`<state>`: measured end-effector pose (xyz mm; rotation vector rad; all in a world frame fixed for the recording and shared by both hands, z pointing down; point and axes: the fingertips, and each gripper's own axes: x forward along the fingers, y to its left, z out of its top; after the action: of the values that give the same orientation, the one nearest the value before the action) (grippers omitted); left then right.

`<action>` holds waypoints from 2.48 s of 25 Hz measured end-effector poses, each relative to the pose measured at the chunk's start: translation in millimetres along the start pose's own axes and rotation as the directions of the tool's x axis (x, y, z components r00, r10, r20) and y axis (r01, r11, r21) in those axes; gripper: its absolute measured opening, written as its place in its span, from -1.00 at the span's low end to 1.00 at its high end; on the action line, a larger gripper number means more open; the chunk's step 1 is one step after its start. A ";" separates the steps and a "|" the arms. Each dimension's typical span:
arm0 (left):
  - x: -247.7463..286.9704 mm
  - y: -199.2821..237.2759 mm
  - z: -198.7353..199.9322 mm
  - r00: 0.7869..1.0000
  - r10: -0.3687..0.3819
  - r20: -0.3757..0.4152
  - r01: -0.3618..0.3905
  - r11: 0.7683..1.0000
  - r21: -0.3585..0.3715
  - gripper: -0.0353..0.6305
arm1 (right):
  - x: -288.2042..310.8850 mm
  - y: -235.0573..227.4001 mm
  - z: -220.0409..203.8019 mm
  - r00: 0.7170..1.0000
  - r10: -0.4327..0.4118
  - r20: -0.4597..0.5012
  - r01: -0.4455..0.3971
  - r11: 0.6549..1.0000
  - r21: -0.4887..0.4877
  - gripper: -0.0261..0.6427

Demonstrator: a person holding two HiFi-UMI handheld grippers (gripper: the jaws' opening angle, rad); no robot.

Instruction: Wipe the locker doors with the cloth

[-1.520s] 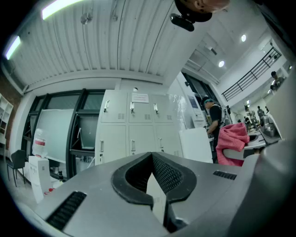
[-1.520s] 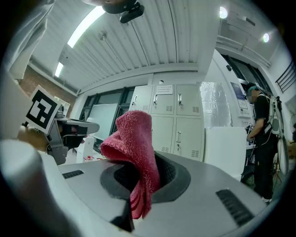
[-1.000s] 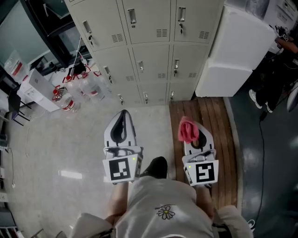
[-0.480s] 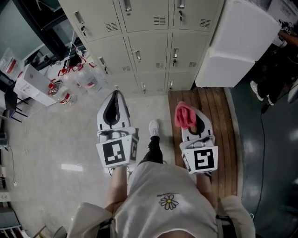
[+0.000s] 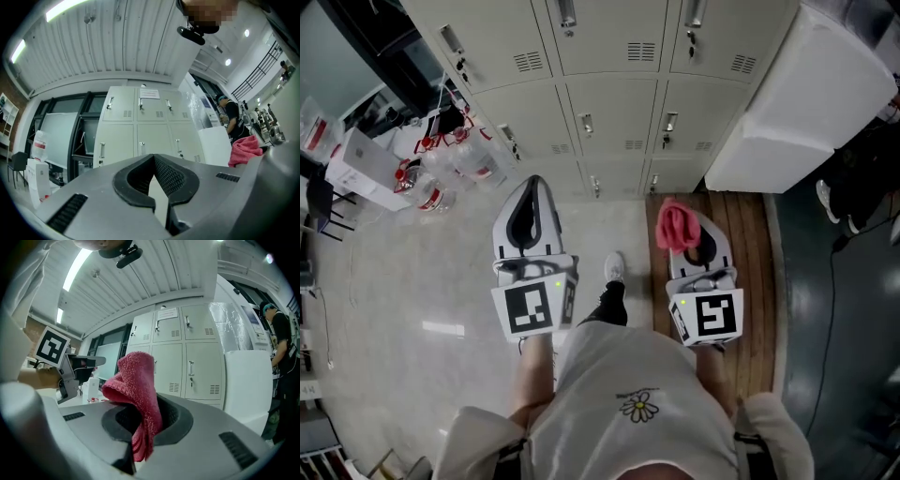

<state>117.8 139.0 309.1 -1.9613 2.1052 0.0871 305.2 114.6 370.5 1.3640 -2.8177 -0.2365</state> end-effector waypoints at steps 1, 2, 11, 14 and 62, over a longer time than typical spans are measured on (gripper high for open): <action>12.5 5.2 -0.5 1.000 0.003 0.001 -0.003 1.000 -0.001 -0.84 | 14.5 -4.0 1.7 1.000 0.000 -0.003 0.000 1.000 0.000 -0.83; 25.1 10.8 -1.3 1.000 0.008 -0.002 -0.008 1.000 -0.005 -0.84 | 29.0 -7.8 3.7 1.000 0.002 -0.005 -0.002 1.000 -0.003 -0.83; 151.5 65.1 -31.1 0.999 0.017 -0.044 -0.021 0.996 -0.082 -0.84 | 167.6 -42.2 24.9 1.000 0.021 0.001 -0.021 0.998 -0.064 -0.83; 183.4 82.9 -45.2 0.998 0.035 -0.060 -0.040 0.995 -0.089 -0.84 | 210.0 -50.5 22.3 1.000 0.028 -0.014 -0.029 0.996 -0.080 -0.83; 270.0 144.9 -58.2 0.942 0.334 -0.028 -0.335 0.941 -0.048 -0.85 | 404.4 -0.7 59.3 0.876 0.439 0.201 -0.430 0.899 -0.087 -0.83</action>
<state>-48.4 -123.7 283.6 -1.6148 2.4525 0.1889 50.1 -193.3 286.1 0.6953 -3.1769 -0.4522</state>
